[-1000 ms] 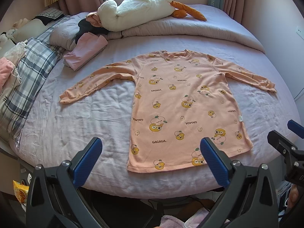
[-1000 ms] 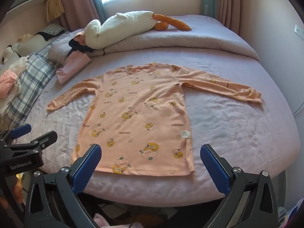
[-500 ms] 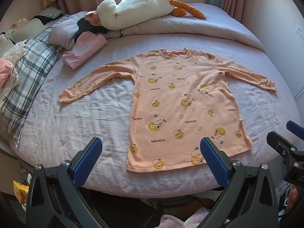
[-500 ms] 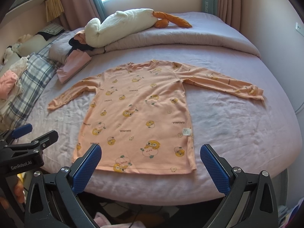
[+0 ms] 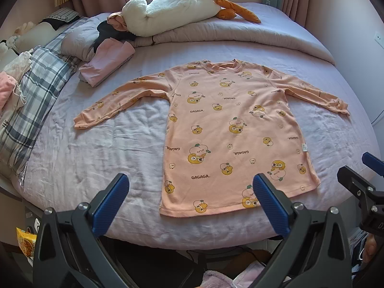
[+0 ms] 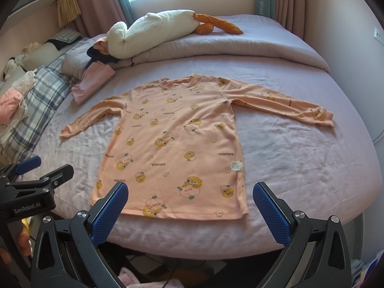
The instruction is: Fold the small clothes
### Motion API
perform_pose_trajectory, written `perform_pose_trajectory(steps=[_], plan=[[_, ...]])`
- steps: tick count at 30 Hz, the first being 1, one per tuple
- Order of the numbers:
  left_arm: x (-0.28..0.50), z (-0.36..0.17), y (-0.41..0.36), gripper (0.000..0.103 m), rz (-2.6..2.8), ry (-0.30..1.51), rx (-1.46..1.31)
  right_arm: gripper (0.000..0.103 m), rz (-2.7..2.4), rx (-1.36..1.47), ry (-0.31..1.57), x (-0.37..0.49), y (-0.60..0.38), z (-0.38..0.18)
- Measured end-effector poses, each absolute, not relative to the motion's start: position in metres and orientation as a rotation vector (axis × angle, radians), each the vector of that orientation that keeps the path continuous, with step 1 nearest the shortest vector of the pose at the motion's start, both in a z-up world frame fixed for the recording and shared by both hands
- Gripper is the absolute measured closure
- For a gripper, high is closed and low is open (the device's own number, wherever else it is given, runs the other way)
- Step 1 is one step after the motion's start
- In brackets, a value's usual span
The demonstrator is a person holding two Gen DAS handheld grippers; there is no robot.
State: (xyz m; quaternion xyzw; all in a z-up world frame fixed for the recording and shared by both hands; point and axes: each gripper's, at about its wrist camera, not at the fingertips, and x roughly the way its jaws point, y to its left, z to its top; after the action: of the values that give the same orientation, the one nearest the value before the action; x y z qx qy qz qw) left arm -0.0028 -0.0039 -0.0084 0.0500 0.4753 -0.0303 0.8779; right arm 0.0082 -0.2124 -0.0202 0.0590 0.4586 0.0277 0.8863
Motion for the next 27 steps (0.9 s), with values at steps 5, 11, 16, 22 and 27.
perform_pose_trajectory(steps=[5,11,16,22,27], plan=[[-0.0016,-0.0090,-0.0029,0.000,-0.066,0.997,0.105,0.000,0.057,0.123,0.955,0.0083,-0.2121,-0.0199],[-0.0010,-0.0088,-0.0027,0.000,-0.067,1.001,0.105,0.000,0.056,0.122,0.956,0.0085,-0.2122,-0.0194],[-0.0004,-0.0087,-0.0029,0.000,-0.067,1.002,0.105,0.000,0.055,0.124,0.956,0.0078,-0.2115,-0.0210],[-0.0004,-0.0090,-0.0031,0.000,-0.067,1.003,0.107,0.000,0.057,0.124,0.957,0.0082,-0.2118,-0.0205],[-0.0005,-0.0095,-0.0031,0.000,-0.064,1.005,0.106,0.000,0.057,0.124,0.958,0.0082,-0.2116,-0.0205]])
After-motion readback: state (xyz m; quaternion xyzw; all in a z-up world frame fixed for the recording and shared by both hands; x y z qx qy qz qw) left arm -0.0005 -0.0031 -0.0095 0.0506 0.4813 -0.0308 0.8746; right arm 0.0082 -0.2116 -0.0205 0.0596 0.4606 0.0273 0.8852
